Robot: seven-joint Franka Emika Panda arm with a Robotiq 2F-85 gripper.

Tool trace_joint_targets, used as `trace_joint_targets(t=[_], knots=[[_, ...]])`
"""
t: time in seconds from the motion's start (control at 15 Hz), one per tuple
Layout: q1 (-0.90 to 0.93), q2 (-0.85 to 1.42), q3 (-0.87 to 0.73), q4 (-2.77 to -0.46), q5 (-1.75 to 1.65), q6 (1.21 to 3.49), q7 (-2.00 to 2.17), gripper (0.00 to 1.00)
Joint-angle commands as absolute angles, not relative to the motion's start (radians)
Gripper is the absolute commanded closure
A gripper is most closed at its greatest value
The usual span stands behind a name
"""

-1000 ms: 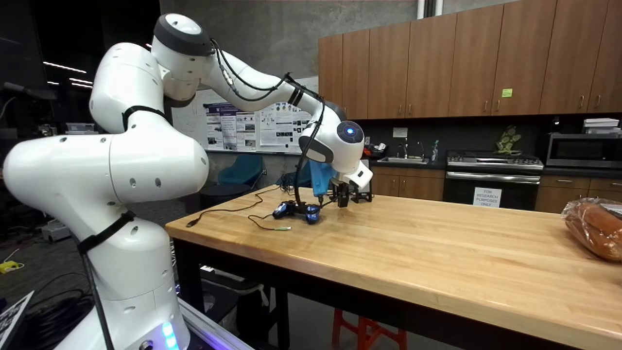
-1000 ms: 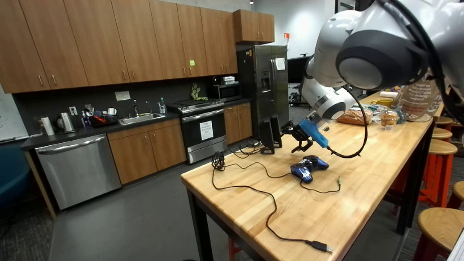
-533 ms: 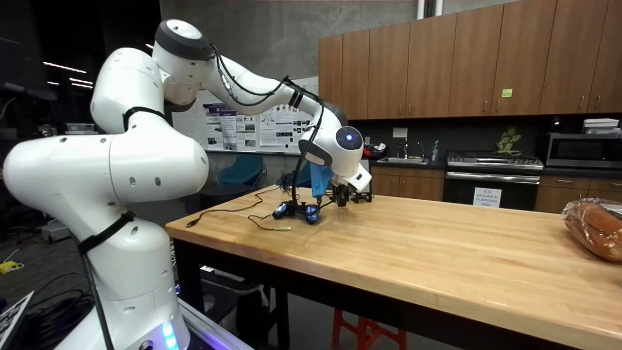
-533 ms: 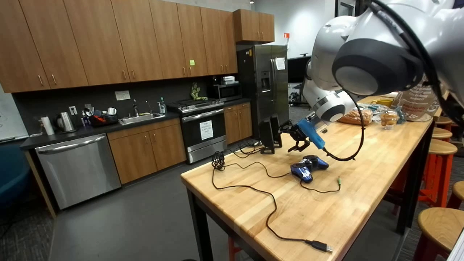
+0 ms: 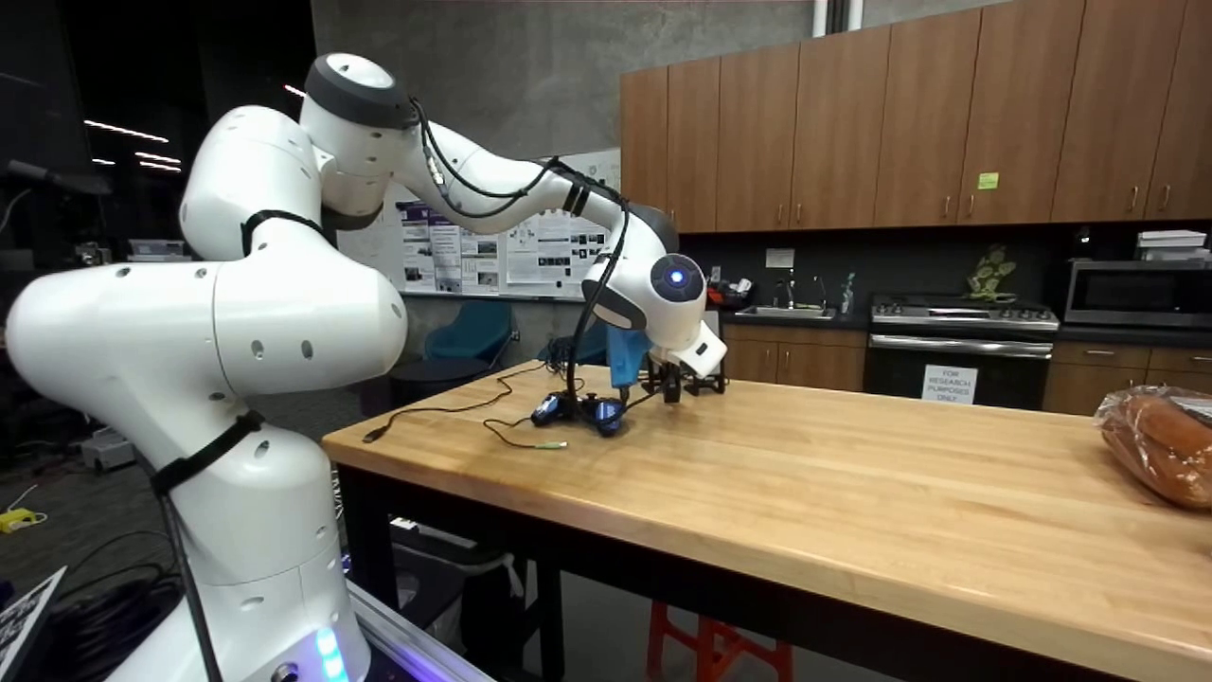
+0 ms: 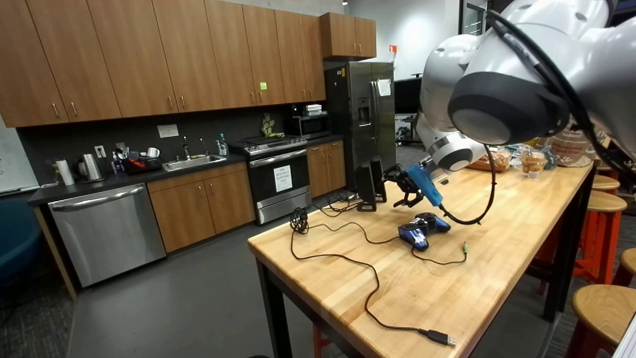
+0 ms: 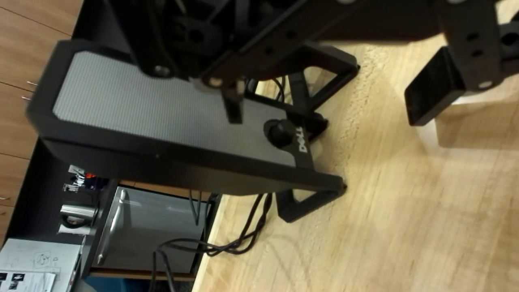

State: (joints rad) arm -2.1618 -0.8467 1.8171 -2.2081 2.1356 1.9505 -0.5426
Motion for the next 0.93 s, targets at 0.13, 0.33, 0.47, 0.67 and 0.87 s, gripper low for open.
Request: trace_joint_targets(t=[0.13, 0.33, 0.47, 0.67, 0.87], knots=[[-2.145, -0.907, 1.788, -2.214, 2.188, 1.919, -0.529, 0.02], [-2.146, -0.917, 1.786, -2.214, 2.191, 1.907, -0.524, 0.08], [-2.146, -0.921, 1.786, -2.214, 2.194, 1.899, -0.524, 0.08], [-2.147, -0.918, 1.785, -2.215, 2.194, 1.884, -0.524, 0.1], [-2.148, -0.917, 1.785, -2.215, 2.203, 1.876, -0.525, 0.15]])
